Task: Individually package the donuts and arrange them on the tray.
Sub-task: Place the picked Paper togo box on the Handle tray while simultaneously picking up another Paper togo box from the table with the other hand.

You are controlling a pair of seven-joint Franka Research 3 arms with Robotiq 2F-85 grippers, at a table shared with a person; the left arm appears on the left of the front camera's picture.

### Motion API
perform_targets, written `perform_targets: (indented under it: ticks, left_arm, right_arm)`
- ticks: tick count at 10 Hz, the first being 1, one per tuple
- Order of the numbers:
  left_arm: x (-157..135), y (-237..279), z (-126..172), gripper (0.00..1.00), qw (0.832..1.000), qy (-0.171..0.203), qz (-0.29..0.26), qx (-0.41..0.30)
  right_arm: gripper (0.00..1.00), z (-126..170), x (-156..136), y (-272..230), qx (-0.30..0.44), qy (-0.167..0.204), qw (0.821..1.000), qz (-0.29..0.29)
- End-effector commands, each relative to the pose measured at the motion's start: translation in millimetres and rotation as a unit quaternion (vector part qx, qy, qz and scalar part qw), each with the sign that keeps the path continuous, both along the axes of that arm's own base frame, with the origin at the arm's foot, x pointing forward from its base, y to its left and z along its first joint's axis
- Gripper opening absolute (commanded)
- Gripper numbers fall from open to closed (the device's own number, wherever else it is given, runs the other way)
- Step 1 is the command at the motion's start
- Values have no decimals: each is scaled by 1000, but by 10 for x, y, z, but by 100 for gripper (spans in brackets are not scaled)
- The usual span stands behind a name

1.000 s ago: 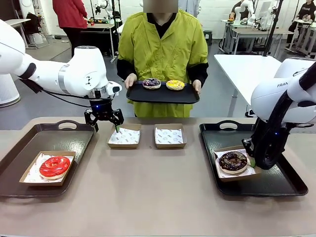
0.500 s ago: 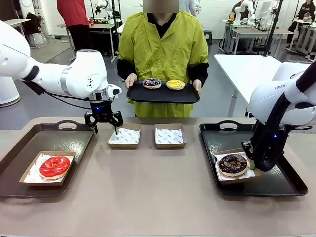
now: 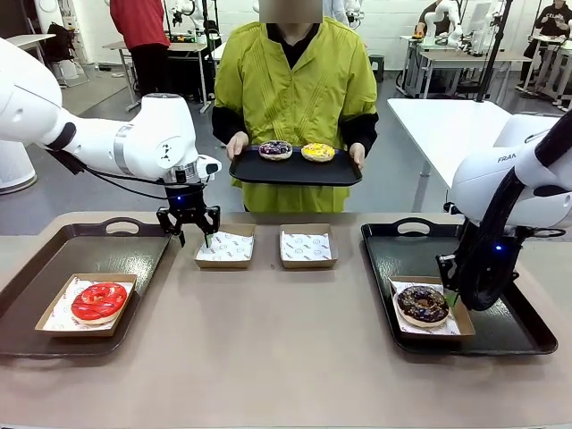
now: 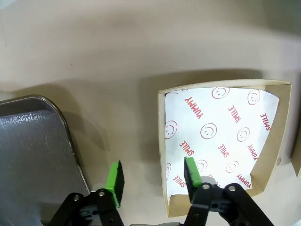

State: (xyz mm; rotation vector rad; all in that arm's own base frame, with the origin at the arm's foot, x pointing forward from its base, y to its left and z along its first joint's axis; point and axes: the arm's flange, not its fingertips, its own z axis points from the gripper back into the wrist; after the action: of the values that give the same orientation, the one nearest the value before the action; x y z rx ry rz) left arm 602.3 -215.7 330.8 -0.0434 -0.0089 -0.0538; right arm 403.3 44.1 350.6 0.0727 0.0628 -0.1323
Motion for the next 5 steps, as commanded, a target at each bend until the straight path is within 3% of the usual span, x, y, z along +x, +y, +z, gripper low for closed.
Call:
perform_targets:
  ticks: [1, 2, 4, 5]
  left_arm:
    - [49, -30, 21, 0, 1000, 3, 0, -2]
    - [52, -32, 18, 15, 1000, 4, 0, -2]
    - [48, -34, 13, 0, 1000, 6, -2, -3]
    - [51, -36, -4, 0, 1000, 9, -2, -3]
  right_arm:
    - [100, -3, 10, 9, 17, 4, 1000, -3]
    - [84, -8, 10, 10, 18, 5, 1000, -3]
    - [100, -17, 3, 5, 22, 4, 1000, -4]
    - [100, -16, 1, 6, 24, 3, 1000, -4]
